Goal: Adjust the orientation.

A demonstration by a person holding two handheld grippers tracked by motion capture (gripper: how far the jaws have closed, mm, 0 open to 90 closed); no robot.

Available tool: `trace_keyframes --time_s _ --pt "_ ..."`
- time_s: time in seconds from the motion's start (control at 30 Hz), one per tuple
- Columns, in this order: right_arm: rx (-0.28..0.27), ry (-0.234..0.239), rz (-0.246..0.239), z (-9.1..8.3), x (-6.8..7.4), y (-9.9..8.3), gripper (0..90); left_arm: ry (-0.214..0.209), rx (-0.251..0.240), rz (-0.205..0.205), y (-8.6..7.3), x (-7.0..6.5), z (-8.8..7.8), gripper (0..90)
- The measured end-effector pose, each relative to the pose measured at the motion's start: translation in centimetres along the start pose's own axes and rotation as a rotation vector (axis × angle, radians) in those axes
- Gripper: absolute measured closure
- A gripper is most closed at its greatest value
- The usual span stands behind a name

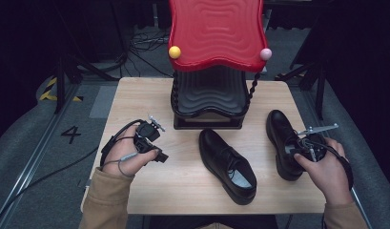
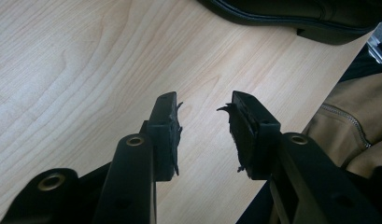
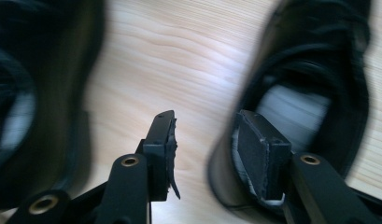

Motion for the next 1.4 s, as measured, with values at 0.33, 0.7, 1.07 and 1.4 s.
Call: trace_keyframes --time_s 0.33,0.7,1.07,1.4 --pt "0.122 0.022 -0.05 4.5 -0.5 -0.6 74.9 0.006 -0.005 -0.007 -0.3 0.1 -0.1 62.5" --pt "0.064 -0.015 0.005 3.4 -1.2 -0.4 85.6 0.007 -0.009 -0.012 -0.4 0.2 -0.2 62.7" --pt "-0.023 0.03 -0.078 -0.6 1.3 -0.2 85.8 -0.007 -0.001 0.016 0.7 -0.1 0.2 62.5" --pt "0.005 0.1 -0.261 -2.7 5.4 -1.0 85.7 -0.016 -0.003 0.044 1.9 -0.3 0.5 62.3"
Point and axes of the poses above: each handheld gripper's, and its own axes: z roughly forward along the jaws, y roughly out of its top, x roughly to its left, the point moved 6 cm from there along z, roughly forward along the jaws, and after that the axes turned 1 degree about -y, right-handed, at the moved point
